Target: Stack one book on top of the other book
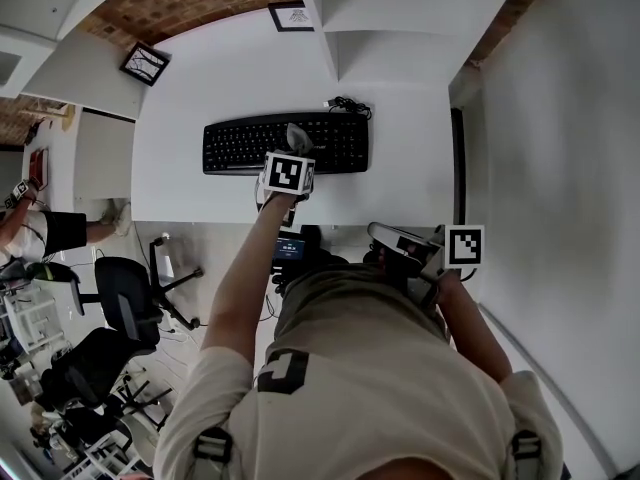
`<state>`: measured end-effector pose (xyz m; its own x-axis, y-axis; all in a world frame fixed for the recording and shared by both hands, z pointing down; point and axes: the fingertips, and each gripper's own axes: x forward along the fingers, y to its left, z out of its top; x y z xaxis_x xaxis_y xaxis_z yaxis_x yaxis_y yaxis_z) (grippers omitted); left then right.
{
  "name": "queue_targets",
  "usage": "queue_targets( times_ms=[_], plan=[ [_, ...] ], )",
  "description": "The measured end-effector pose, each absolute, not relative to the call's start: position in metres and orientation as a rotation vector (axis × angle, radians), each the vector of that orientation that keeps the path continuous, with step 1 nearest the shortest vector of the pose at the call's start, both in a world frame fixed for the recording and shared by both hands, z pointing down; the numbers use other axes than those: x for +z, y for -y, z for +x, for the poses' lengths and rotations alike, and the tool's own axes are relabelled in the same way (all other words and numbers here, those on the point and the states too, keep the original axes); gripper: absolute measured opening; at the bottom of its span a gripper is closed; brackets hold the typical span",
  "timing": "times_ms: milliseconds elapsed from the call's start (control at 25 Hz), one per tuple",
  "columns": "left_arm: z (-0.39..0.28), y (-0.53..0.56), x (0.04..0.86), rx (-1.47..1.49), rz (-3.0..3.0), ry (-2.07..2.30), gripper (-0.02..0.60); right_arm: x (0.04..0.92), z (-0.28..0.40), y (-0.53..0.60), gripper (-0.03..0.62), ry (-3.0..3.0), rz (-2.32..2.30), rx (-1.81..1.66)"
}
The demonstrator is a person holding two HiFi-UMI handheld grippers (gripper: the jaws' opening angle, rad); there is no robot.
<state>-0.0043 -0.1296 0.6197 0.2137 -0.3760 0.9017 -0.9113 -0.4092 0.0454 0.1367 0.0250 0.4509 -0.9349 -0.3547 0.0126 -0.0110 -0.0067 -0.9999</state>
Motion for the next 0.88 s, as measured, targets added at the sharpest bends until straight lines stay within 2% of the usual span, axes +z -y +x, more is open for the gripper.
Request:
queue_targets(
  times_ms=[880],
  plan=[
    [0.137, 0.108, 0.620, 1.249, 2.076, 0.896, 0.034, 0.451, 0.159, -0.020, 0.006, -1.986, -0.413, -2.037]
  ],
)
